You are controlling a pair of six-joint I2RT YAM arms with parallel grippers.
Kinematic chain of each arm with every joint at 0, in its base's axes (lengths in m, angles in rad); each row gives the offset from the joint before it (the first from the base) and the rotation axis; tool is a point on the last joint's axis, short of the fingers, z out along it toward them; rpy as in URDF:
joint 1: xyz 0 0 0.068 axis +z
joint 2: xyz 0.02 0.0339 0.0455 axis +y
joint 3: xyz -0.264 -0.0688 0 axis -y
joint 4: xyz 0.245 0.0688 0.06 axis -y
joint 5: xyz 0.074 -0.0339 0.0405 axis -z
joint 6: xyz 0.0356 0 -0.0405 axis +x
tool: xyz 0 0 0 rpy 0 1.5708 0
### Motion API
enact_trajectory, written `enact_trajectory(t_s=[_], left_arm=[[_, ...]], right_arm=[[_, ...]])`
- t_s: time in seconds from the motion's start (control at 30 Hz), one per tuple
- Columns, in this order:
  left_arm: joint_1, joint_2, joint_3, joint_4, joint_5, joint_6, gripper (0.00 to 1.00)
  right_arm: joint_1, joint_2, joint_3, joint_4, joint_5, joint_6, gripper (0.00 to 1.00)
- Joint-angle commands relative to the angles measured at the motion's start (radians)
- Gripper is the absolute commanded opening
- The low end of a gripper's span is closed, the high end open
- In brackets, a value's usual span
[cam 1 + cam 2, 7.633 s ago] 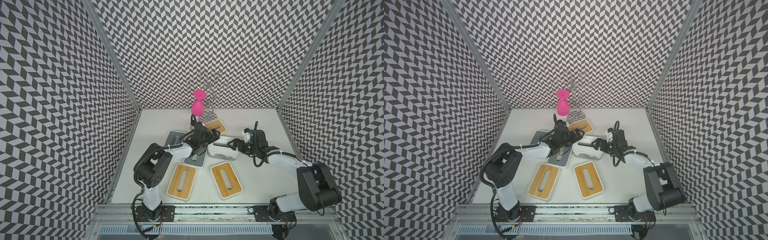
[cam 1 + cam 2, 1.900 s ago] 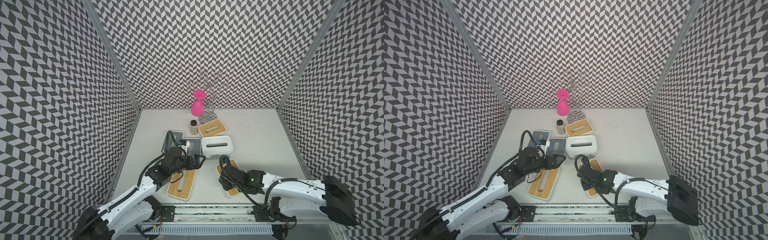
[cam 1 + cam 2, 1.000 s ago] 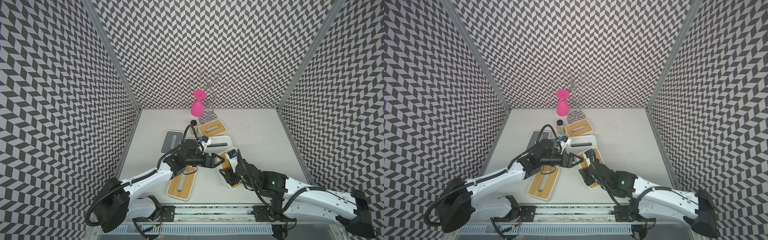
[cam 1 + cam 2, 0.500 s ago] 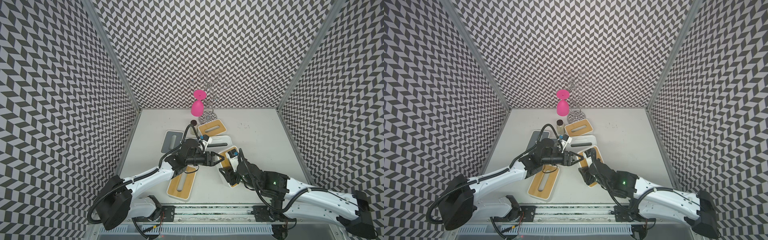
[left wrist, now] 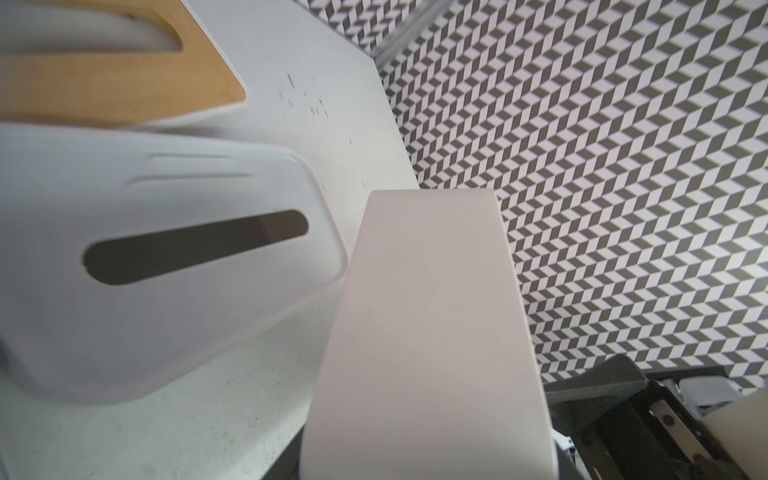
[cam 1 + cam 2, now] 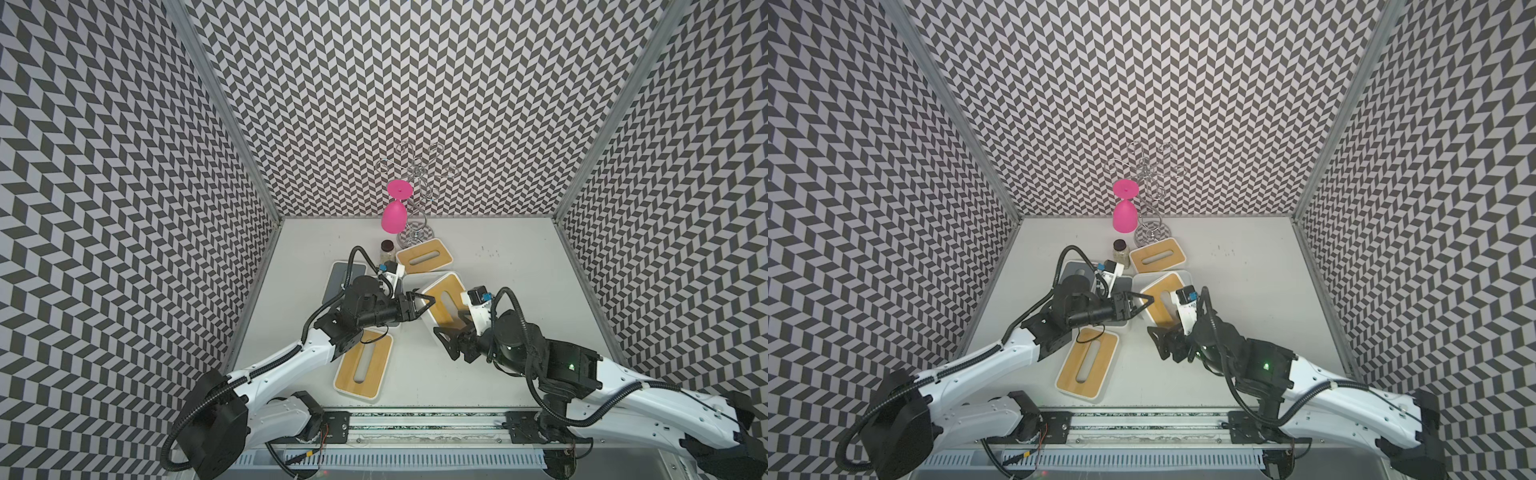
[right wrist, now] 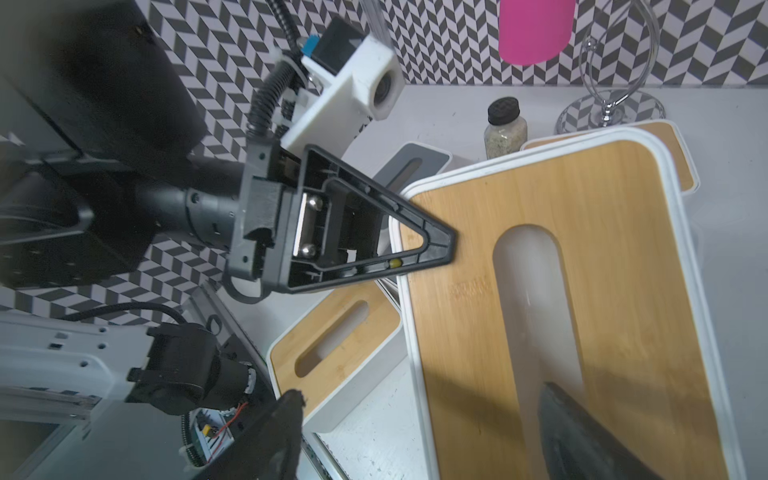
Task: Stack the tissue boxes
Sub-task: Pick up the tissue box from the center of the board, then place the tissue box at the tissue box.
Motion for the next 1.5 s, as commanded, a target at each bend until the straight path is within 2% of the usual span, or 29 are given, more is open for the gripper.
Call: enact_trajectory(t_s=[0.0, 0.17, 0.27, 0.37, 0.57, 0.7, 0.93, 1.17, 1.3, 1.47], left_arm=[[0.020, -0.064, -0.007, 0.163, -0.087, -0.095, 0.34], [0.023, -0.109, -0.022, 0.216, -0.234, -0.168, 0.31], [0.019, -0.120, -0.048, 0.267, -0.310, -0.232, 0.31], [0.009, -0.109, -0.054, 0.292, -0.386, -0.277, 0.32], [-0.038, -0.030, -0.056, 0.355, -0.484, -0.341, 0.32], [-0.080, 0.031, -0.046, 0.374, -0.572, -0.371, 0.32], [-0.105, 0.128, -0.050, 0.455, -0.661, -0.397, 0.33], [-0.108, 0.185, -0.081, 0.539, -0.739, -0.428, 0.34], [-0.124, 0.227, -0.058, 0.530, -0.781, -0.433, 0.35], [-0.159, 0.266, -0.052, 0.516, -0.832, -0.462, 0.42]], right_arm=[[-0.022, -0.008, 0.068, 0.008, 0.039, 0.029, 0.97], [-0.128, 0.027, 0.134, -0.016, -0.021, 0.077, 0.99], [-0.259, 0.032, 0.123, 0.012, -0.152, 0.115, 0.99], [-0.383, 0.043, 0.111, 0.032, -0.241, 0.145, 0.99], [-0.502, 0.084, 0.089, 0.100, -0.334, 0.167, 0.99], [-0.551, 0.118, 0.083, 0.119, -0.350, 0.183, 0.99], [-0.628, 0.164, 0.047, 0.167, -0.429, 0.195, 0.99], [-0.663, 0.194, 0.017, 0.197, -0.458, 0.189, 0.99], [-0.672, 0.214, 0.009, 0.211, -0.474, 0.184, 0.99], [-0.685, 0.226, -0.005, 0.226, -0.474, 0.176, 0.99]])
